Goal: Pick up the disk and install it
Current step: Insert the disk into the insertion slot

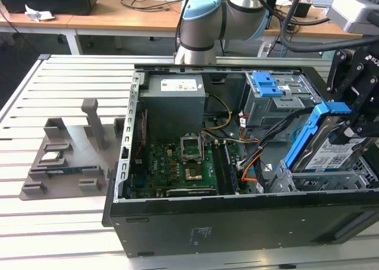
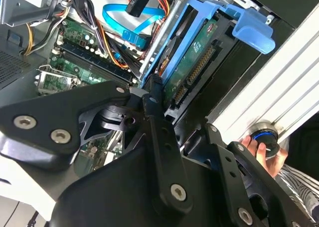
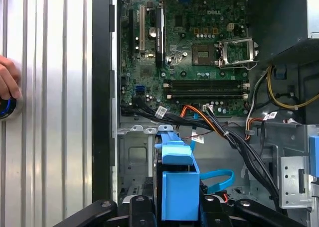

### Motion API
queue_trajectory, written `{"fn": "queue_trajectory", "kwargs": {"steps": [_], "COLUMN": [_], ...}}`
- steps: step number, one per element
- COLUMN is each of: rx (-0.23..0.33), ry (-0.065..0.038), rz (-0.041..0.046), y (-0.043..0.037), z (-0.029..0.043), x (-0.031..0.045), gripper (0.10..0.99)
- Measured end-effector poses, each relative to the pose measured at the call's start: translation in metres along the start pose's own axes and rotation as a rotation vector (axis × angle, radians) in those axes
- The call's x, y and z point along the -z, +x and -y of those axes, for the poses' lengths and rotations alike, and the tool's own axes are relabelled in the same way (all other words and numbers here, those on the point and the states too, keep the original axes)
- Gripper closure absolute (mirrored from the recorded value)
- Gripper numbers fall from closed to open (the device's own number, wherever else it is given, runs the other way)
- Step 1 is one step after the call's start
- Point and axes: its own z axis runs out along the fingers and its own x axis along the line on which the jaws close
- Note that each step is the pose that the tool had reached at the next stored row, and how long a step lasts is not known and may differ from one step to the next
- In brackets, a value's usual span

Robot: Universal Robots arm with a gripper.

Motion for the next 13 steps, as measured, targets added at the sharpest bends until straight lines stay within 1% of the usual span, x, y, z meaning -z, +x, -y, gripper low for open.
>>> {"fn": "queue_trajectory", "kwargs": {"steps": [6,13], "rx": [0.0,0.0], "ry": [0.0,0.0], "rz": [-0.0002,-0.0003], "y": [0.0,0.0], "z": [0.0005,0.0013], "x": [-0.0099,-0.0261], "gripper": [0.722,0.722]}}
